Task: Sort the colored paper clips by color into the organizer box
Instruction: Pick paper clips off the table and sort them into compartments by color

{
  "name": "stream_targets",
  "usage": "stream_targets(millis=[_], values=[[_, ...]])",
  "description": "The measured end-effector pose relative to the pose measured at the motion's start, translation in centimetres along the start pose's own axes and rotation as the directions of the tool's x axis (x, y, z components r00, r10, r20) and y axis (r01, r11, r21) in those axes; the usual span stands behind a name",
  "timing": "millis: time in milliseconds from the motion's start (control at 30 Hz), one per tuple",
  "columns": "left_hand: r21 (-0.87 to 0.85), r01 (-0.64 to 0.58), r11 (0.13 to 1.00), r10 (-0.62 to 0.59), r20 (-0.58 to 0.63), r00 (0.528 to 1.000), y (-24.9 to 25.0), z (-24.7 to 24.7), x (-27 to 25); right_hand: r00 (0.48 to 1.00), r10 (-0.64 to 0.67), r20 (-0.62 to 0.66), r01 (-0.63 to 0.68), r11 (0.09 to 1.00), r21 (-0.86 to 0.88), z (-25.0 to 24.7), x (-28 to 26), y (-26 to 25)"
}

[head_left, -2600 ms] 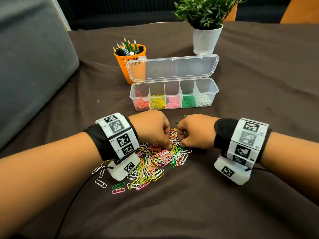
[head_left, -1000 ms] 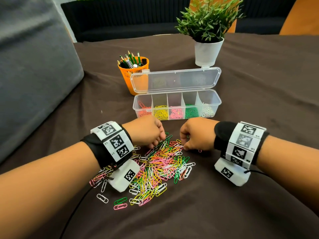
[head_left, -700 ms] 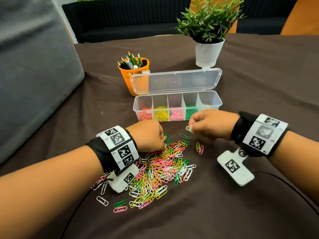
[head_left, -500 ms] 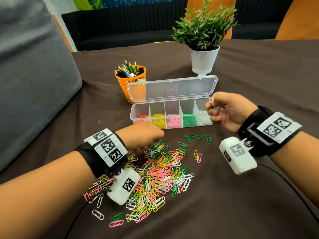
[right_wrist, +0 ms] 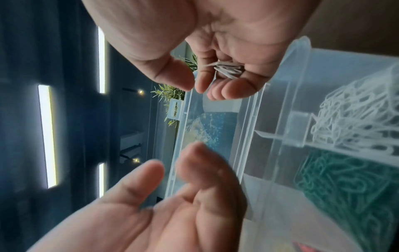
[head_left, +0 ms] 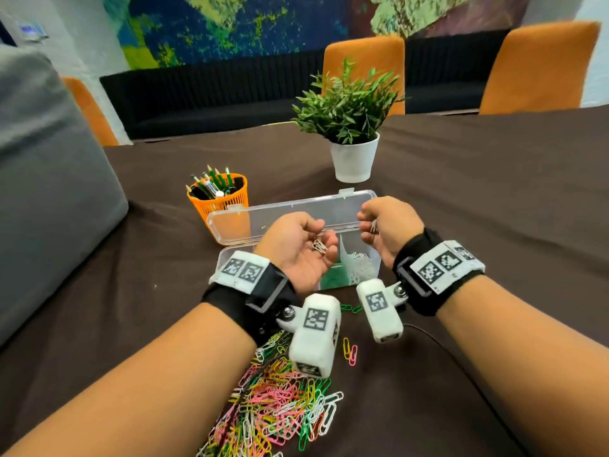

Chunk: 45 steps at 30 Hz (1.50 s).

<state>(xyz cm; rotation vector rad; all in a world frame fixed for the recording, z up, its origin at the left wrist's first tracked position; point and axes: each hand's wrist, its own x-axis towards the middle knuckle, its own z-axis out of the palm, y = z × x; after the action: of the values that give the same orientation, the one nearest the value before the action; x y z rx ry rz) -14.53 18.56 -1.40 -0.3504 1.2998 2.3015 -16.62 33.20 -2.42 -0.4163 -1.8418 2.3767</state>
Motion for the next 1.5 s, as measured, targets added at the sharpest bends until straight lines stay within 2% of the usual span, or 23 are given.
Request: stream_targets(millis=[267,500,600,633,700,767,800,867,900,967,1000,1067,1133,1200,1300,1433,1500], values=[[0.027,0.001,1.0,-0.005,0.126,0.992,-0.8,3.0,3.3,0.997,0.059,0.041,-0.059,0.998,-0.016,-1.3,0.7,0.3],[0.171,-0.013,0.985,-0.019,0.182,0.983,-0.1,1.6,3.1,0.998,-0.016,0.064,0.025,0.99,-0.137,-1.2,0.9,0.8],[0.355,-0.078,0.932,0.034,0.127,0.991,0.6,0.3,0.4,0.991,-0.044,0.13,0.069,0.979,-0.193,-1.7,0.8,0.9],[0.456,-0.109,0.883,0.063,0.116,0.991,0.8,-0.2,-0.6,0.987,-0.062,0.149,0.099,0.962,-0.253,-1.9,0.9,0.9],[0.666,-0.175,0.726,0.112,0.136,0.984,1.0,-1.7,-2.9,0.979,-0.111,0.171,0.169,0.909,-0.381,-2.4,0.7,1.2],[0.854,-0.243,0.46,0.103,0.221,0.97,1.2,-3.2,-5.2,0.964,-0.175,0.202,0.254,0.837,-0.485,-2.7,0.4,1.2],[0.915,-0.285,0.286,0.078,0.274,0.959,1.3,-3.9,-6.3,0.954,-0.206,0.219,0.295,0.79,-0.538,-2.8,0.0,1.0],[0.942,-0.334,-0.042,-0.021,0.333,0.943,0.9,-5.4,-8.4,0.917,-0.28,0.285,0.399,0.651,-0.645,-3.0,-1.4,0.6],[0.925,-0.339,-0.173,-0.071,0.332,0.941,0.5,-6.1,-9.4,0.888,-0.298,0.349,0.459,0.568,-0.683,-3.0,-2.5,0.4],[0.875,-0.324,-0.36,-0.111,0.305,0.946,-0.7,-7.3,-11.3,0.819,-0.214,0.533,0.57,0.41,-0.712,-2.9,-5.6,0.5],[0.853,-0.308,-0.421,-0.105,0.292,0.951,-1.5,-7.9,-12.0,0.781,-0.097,0.617,0.609,0.334,-0.719,-2.7,-7.2,0.8],[0.834,-0.276,-0.478,-0.074,0.275,0.958,-3.0,-8.6,-12.9,0.701,0.194,0.686,0.655,0.205,-0.727,-2.2,-10.5,2.0],[0.814,-0.259,-0.52,-0.048,0.274,0.96,-4.4,-8.9,-12.9,0.662,0.35,0.663,0.676,0.104,-0.73,-1.8,-12.6,3.5],[0.798,-0.236,-0.555,-0.02,0.272,0.962,-5.4,-8.9,-12.8,0.673,0.368,0.642,0.685,0.017,-0.728,-1.3,-13.7,4.8],[0.783,-0.209,-0.586,0.027,0.277,0.961,-6.1,-8.8,-12.6,0.705,0.348,0.618,0.67,-0.039,-0.742,-0.7,-14.1,5.7],[0.841,-0.213,-0.498,0.035,0.265,0.964,-5.9,-8.8,-12.9,0.697,0.375,0.611,0.661,-0.003,-0.751,-0.5,-14.3,5.4],[0.859,-0.228,-0.459,0.024,0.268,0.963,-5.7,-9.0,-13.0,0.712,0.367,0.599,0.641,0.011,-0.768,-1.0,-14.1,5.1]])
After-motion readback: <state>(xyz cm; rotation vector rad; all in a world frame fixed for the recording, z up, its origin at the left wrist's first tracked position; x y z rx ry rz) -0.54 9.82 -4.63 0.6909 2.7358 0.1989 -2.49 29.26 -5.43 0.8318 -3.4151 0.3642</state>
